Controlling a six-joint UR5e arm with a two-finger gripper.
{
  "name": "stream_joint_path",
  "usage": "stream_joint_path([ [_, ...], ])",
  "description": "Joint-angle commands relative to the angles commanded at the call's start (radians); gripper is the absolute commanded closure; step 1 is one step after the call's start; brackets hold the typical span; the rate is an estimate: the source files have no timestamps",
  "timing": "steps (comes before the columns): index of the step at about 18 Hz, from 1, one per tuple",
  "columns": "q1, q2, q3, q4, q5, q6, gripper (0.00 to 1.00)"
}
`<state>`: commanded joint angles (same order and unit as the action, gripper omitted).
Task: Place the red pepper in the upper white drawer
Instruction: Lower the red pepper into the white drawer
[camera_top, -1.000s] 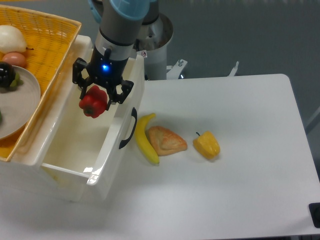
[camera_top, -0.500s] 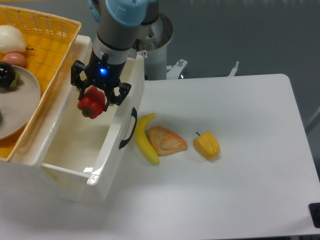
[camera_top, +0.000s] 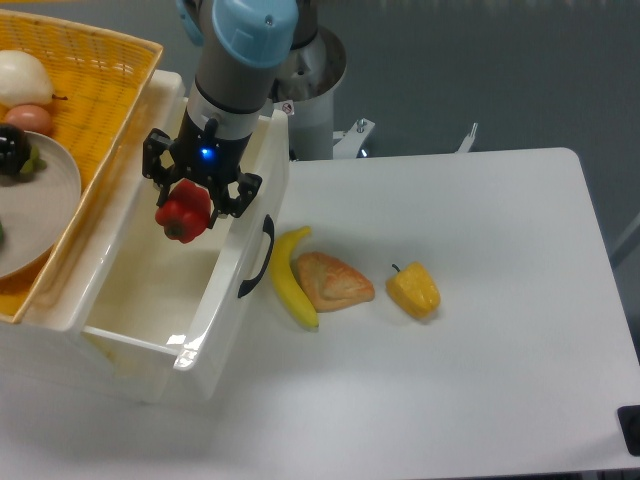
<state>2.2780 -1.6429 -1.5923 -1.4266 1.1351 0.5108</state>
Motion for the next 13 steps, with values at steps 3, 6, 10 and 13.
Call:
stream_joint_path([
  [3,-0.002,-0.008,0.000,-0.002,0.002,0.000,0.50],
  [6,-0.002,-0.012,0.000,0.000,0.000,0.000,0.50],
  [10,-0.002,-0.018,0.000,0.000,0.002,0.002,0.50],
  [13,-0.002,-0.020,0.000,0.000,0.002,0.002,0.50],
])
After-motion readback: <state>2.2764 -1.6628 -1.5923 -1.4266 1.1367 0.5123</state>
